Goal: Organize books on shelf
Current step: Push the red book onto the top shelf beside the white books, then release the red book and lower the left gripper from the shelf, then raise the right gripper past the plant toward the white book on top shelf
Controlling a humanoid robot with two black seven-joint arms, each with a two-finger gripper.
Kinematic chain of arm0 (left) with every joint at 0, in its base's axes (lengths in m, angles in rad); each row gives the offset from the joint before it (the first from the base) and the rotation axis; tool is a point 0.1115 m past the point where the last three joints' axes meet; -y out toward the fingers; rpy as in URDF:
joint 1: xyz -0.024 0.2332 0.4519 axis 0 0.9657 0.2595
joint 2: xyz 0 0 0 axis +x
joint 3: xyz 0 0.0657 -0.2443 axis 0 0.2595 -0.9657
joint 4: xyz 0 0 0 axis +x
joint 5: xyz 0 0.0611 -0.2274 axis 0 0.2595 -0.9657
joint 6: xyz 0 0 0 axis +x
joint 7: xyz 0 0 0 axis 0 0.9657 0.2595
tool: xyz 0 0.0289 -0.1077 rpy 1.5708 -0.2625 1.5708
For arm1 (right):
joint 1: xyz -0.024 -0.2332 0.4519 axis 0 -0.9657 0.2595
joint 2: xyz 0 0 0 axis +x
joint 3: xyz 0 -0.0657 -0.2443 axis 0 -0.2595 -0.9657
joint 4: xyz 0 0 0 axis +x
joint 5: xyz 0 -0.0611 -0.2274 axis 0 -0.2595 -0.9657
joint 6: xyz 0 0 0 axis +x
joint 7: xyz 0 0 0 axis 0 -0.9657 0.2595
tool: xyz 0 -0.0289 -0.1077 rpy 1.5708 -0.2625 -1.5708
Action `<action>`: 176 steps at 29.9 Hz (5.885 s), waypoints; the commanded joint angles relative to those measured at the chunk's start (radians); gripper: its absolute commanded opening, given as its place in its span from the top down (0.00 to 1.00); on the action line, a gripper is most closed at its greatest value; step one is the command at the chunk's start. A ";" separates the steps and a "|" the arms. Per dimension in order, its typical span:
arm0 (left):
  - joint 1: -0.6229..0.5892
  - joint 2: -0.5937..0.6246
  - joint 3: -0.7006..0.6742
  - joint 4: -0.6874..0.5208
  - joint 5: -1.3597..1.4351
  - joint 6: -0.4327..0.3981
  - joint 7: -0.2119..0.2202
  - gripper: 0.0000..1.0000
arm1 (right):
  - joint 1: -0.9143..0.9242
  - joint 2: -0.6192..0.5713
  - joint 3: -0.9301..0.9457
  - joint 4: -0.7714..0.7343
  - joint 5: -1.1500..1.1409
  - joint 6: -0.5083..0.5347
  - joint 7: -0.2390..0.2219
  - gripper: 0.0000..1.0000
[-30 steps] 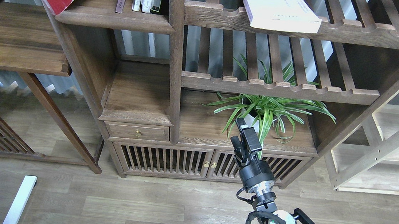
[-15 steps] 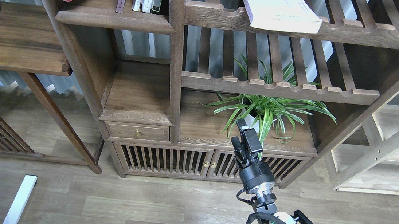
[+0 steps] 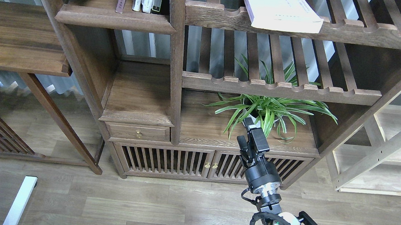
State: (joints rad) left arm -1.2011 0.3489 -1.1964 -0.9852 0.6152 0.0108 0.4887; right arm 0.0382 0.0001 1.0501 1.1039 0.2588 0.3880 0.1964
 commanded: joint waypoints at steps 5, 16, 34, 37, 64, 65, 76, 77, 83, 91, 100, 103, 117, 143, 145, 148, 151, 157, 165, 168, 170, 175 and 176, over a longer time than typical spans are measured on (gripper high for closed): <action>-0.044 -0.031 0.029 0.086 0.000 -0.009 0.000 0.96 | -0.011 0.000 0.001 0.005 0.000 0.020 0.000 0.01; -0.095 -0.070 0.075 0.197 0.001 -0.037 0.000 0.96 | -0.018 0.000 0.002 0.005 0.002 0.022 0.000 0.01; -0.140 -0.134 0.124 0.329 0.001 -0.069 0.000 0.95 | -0.043 0.000 0.002 0.010 0.023 0.054 -0.002 0.01; -0.141 -0.134 0.136 0.330 0.001 -0.069 0.000 0.92 | -0.058 0.000 0.002 0.011 0.023 0.063 -0.002 0.01; -0.164 -0.168 0.152 0.326 -0.002 -0.061 0.000 0.45 | -0.129 0.000 0.010 0.033 0.022 0.089 -0.002 0.01; -0.172 -0.175 0.149 0.327 -0.005 -0.058 0.000 0.44 | -0.129 0.000 0.010 0.033 0.022 0.089 -0.002 0.01; -0.172 -0.180 0.136 0.326 -0.083 -0.048 0.000 0.39 | -0.139 0.000 0.011 0.033 0.022 0.097 -0.002 0.01; -0.172 -0.180 0.133 0.326 -0.083 -0.046 0.000 0.39 | -0.141 0.000 0.011 0.033 0.022 0.098 -0.002 0.01; -0.175 -0.169 0.132 0.315 -0.107 -0.035 0.000 0.36 | -0.144 0.000 0.011 0.033 0.022 0.100 -0.002 0.01; -0.161 -0.123 0.123 0.246 -0.111 -0.035 0.000 0.35 | -0.144 0.000 0.018 0.033 0.022 0.100 -0.002 0.01; -0.163 -0.108 0.075 0.220 -0.112 -0.037 0.000 0.34 | -0.144 0.000 0.016 0.031 0.022 0.098 -0.002 0.01; -0.163 -0.108 0.072 0.211 -0.112 -0.037 0.000 0.33 | -0.144 0.000 0.016 0.031 0.022 0.097 -0.002 0.01; -0.152 -0.090 0.058 0.152 -0.123 -0.037 0.000 0.28 | -0.141 0.000 0.021 0.048 0.022 0.094 -0.003 0.01; 0.428 0.052 -0.209 -0.546 -0.420 -0.011 0.000 0.27 | -0.074 0.000 0.005 0.189 0.022 -0.035 -0.012 0.01; 0.474 0.042 -0.221 -0.572 -0.454 -0.011 0.000 0.27 | -0.072 0.000 0.005 0.204 0.022 -0.034 -0.012 0.01; 0.563 0.015 -0.229 -0.608 -0.489 -0.021 0.000 0.27 | -0.064 0.000 0.004 0.211 0.020 -0.028 -0.012 0.01; 0.650 -0.054 -0.245 -0.619 -0.505 -0.038 0.000 0.27 | -0.055 0.000 0.002 0.214 0.020 -0.026 -0.012 0.01; 0.791 -0.195 -0.288 -0.595 -0.525 -0.094 0.000 0.27 | -0.020 0.000 0.002 0.215 0.019 -0.026 -0.014 0.01; 0.821 -0.226 -0.278 -0.560 -0.650 -0.156 0.000 0.27 | 0.043 0.000 0.004 0.214 0.020 -0.023 -0.008 0.01; 0.845 -0.241 -0.273 -0.543 -0.650 -0.173 0.000 0.27 | 0.045 0.000 0.004 0.214 0.020 -0.017 -0.006 0.01; 0.864 -0.248 -0.273 -0.537 -0.649 -0.183 0.000 0.27 | 0.048 0.000 0.002 0.215 0.020 0.005 -0.008 0.01; 0.876 -0.249 -0.276 -0.481 -0.649 -0.221 0.000 0.27 | 0.109 0.000 -0.032 0.228 0.011 0.019 -0.012 0.01; 0.876 -0.248 -0.276 -0.475 -0.649 -0.229 0.000 0.27 | 0.126 0.000 -0.033 0.228 0.011 0.019 -0.012 0.01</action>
State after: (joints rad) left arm -0.3271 0.0994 -1.4704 -1.4836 -0.0346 -0.1948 0.4887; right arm 0.1235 0.0000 1.0311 1.3288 0.2735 0.4054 0.1840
